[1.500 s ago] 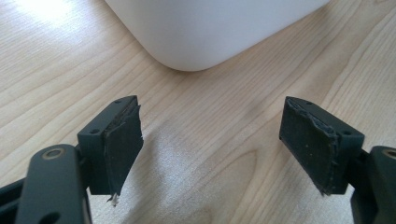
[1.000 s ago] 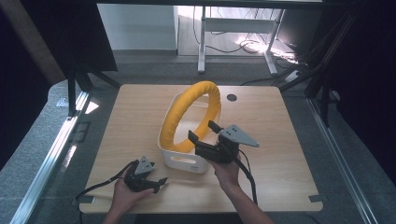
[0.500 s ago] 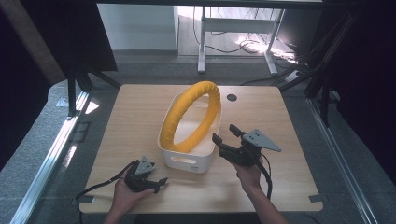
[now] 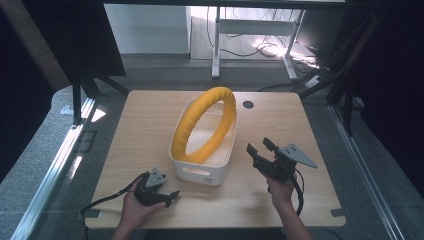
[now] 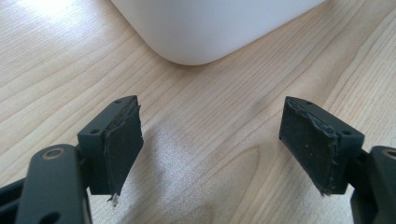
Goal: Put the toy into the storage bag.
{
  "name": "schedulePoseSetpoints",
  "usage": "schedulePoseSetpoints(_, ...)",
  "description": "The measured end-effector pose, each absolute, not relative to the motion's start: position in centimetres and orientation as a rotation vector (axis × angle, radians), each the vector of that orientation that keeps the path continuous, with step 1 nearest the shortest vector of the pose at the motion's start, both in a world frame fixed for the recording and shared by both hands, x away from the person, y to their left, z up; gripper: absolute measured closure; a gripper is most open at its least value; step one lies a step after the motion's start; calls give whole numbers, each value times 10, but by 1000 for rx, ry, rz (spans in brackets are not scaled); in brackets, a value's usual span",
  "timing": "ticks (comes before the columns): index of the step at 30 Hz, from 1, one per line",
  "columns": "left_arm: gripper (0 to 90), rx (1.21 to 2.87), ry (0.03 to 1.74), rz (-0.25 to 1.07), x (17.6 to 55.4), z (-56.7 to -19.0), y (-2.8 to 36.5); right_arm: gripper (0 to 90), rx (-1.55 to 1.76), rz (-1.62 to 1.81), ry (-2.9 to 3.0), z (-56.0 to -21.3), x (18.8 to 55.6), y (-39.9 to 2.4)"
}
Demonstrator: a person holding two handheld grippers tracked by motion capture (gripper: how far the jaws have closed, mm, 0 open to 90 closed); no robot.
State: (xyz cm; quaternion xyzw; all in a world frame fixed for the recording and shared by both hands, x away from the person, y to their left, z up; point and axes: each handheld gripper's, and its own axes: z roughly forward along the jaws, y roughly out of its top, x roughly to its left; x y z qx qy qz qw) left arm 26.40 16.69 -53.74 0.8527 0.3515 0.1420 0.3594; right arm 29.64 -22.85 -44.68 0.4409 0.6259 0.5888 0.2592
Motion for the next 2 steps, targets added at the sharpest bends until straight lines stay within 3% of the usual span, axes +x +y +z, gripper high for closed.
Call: schedulePoseSetpoints(2,213,2198,908,366,264,-537,167,312,1198,1597,1695,-449,296,-231)
